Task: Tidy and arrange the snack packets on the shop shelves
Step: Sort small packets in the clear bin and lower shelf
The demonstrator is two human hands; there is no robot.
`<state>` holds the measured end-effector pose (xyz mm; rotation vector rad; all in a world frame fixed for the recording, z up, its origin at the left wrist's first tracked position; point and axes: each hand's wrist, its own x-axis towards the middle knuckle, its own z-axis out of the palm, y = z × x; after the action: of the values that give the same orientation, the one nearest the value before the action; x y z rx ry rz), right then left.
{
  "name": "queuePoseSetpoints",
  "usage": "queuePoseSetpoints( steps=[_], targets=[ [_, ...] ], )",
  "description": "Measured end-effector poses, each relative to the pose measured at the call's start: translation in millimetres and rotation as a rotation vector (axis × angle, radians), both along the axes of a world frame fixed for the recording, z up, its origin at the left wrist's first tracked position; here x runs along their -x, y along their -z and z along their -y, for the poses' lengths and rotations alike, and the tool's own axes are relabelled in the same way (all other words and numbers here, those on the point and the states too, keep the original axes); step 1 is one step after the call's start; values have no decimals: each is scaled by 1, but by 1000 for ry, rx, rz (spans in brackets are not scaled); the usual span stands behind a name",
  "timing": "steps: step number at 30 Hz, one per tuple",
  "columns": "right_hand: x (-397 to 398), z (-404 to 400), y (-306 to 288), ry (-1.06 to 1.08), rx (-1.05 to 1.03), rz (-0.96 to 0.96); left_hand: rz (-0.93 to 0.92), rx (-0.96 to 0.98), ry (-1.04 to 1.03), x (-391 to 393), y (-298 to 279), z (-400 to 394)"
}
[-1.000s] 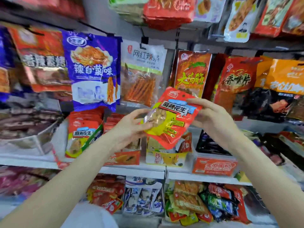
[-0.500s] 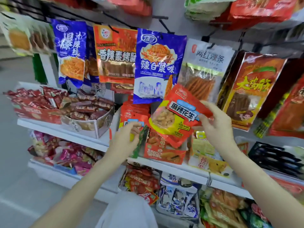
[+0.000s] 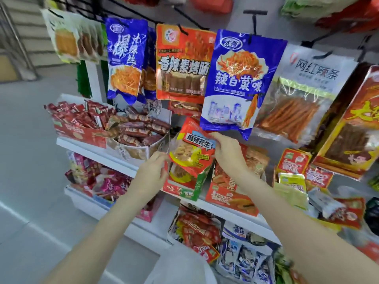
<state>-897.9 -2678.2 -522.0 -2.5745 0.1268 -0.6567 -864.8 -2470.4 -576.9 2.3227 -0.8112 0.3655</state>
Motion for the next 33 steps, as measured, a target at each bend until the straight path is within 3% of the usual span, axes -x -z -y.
queuePoseSetpoints(
  steps=[6,12,18,29,33],
  targets=[
    [-19,-19,6,-62,187,-229,22,76,-30,2,9,11],
    [-6,-15,9,0,123,-170,-12,132,-85,6,14,15],
    [61,26,-9,51,16,-65,140,137,-100,20,3,27],
    [291,193,-27,485,-108,-136,127,81,401,121,-12,193],
    [340,241,-26,407,-139,-264,122,47,584,152,-21,268]
  ],
)
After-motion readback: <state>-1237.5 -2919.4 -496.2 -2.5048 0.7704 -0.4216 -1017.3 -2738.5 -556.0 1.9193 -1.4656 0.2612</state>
